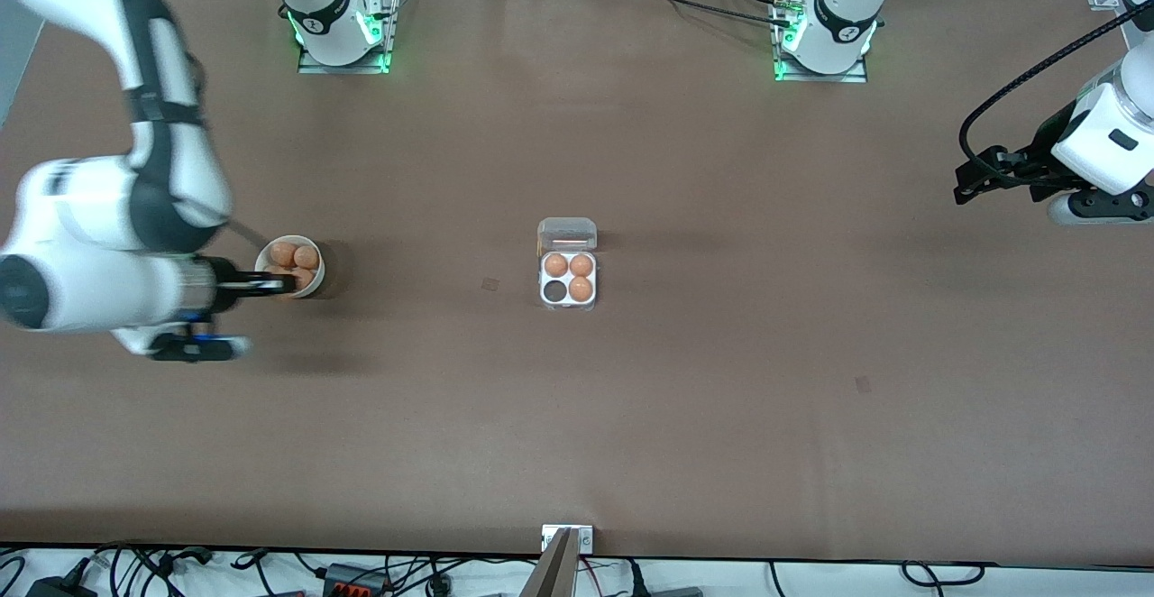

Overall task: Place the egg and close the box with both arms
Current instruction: 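Carry the egg with the right gripper over the clear egg box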

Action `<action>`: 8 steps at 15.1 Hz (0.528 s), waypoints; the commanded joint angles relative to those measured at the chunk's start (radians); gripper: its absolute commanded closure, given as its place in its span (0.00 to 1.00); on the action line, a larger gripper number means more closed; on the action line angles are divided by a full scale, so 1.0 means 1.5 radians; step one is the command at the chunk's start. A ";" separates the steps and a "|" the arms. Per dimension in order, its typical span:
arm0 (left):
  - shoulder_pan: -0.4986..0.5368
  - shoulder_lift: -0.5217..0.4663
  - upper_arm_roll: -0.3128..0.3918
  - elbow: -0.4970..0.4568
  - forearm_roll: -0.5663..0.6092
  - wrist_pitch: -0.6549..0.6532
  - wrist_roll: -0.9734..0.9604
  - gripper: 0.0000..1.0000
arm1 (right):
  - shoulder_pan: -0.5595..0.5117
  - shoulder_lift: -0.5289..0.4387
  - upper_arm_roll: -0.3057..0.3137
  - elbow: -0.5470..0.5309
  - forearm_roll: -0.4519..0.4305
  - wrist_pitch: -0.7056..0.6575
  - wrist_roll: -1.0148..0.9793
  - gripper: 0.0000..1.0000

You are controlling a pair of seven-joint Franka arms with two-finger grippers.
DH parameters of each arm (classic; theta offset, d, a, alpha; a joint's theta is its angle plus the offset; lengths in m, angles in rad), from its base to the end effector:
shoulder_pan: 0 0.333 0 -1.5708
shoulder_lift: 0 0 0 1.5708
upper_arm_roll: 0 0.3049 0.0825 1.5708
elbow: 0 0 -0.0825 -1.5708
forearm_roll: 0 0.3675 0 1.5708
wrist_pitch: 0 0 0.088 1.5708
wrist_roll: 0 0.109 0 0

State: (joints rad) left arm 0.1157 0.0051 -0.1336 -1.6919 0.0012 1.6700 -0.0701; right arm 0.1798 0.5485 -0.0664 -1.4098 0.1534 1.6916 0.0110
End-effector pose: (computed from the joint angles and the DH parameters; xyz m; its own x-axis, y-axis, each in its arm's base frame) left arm 0.5439 -0.0095 0.5618 0.9983 0.0520 -0.0268 0.0520 -0.9986 -0.0024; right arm 0.6504 0.0965 0.3605 0.9611 0.0802 -0.2643 0.0542 -0.9931 -0.1044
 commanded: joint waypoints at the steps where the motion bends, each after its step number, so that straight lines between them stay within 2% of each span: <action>1: 0.007 -0.010 -0.004 0.000 -0.010 -0.007 0.014 0.00 | 0.085 0.011 -0.007 0.012 -0.035 0.057 0.009 0.88; 5: 0.007 -0.010 -0.004 0.001 -0.010 -0.007 0.014 0.00 | 0.176 0.023 -0.007 0.012 -0.050 0.132 0.082 0.88; 8: 0.007 -0.010 -0.004 0.000 -0.010 -0.007 0.014 0.00 | 0.245 0.044 -0.007 0.012 -0.073 0.192 0.186 0.88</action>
State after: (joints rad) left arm 0.1157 0.0048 -0.1337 -1.6919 0.0012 1.6700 -0.0701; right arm 0.4873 0.5824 -0.0658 -1.4096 0.0728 1.9357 0.1932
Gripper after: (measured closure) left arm 0.000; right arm 0.533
